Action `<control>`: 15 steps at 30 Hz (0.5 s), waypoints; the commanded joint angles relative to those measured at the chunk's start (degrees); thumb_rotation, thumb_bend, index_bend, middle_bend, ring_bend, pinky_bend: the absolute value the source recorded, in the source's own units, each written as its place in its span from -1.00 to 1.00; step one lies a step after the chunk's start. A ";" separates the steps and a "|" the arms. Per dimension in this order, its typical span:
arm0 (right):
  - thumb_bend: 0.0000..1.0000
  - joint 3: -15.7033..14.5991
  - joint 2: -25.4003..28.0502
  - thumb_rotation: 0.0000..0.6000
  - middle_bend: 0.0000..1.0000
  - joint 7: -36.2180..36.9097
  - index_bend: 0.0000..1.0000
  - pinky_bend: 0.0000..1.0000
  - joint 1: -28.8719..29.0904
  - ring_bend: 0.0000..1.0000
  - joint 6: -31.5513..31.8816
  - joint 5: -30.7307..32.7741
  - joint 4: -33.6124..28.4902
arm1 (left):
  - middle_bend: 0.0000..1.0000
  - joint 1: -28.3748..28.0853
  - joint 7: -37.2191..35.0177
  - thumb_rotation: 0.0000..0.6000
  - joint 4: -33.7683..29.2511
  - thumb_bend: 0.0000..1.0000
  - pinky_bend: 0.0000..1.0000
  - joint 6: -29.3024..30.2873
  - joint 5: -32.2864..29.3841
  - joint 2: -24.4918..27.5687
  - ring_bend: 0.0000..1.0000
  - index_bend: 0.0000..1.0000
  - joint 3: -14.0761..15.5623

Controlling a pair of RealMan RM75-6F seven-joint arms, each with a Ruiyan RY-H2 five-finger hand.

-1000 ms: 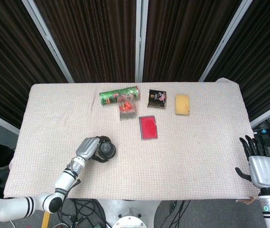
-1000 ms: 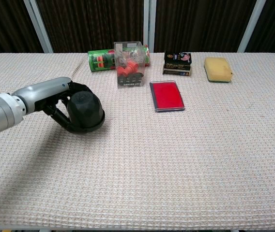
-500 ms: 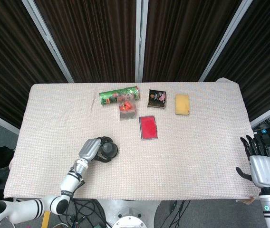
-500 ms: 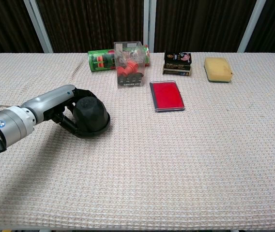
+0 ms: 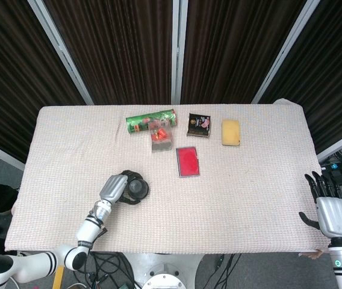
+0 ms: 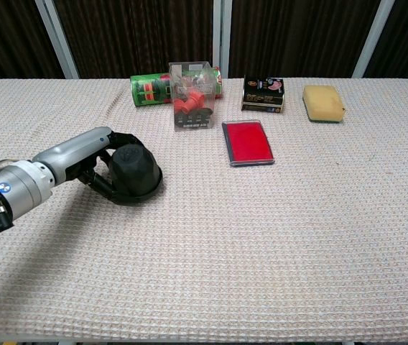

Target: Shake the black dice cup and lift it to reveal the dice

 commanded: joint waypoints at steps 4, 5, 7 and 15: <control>-0.80 0.02 0.11 1.00 -0.95 0.31 -1.00 -1.00 -0.11 -1.00 0.28 -0.17 0.05 | -0.35 0.22 -0.19 1.00 2.05 -0.75 -0.34 0.27 1.30 -0.94 -0.68 -0.34 0.54; -0.80 0.02 0.14 1.00 -0.95 0.36 -1.00 -1.00 -0.14 -1.00 0.33 -0.18 0.08 | -0.35 0.27 -0.16 1.00 2.22 -0.76 -0.35 0.30 1.49 -1.00 -0.69 -0.35 0.66; -0.80 0.05 0.20 1.00 -0.95 0.53 -1.00 -1.00 -0.17 -1.00 0.37 -0.16 0.10 | -0.37 0.38 -0.19 1.00 2.45 -0.76 -0.35 0.40 1.89 -1.09 -0.70 -0.37 0.83; -0.80 0.07 0.26 1.00 -0.95 0.45 -1.00 -1.00 -0.19 -1.00 0.49 -0.26 0.03 | -0.50 0.40 -1.37 1.00 2.30 -0.79 -0.43 0.40 3.39 -0.72 -0.78 -0.47 1.02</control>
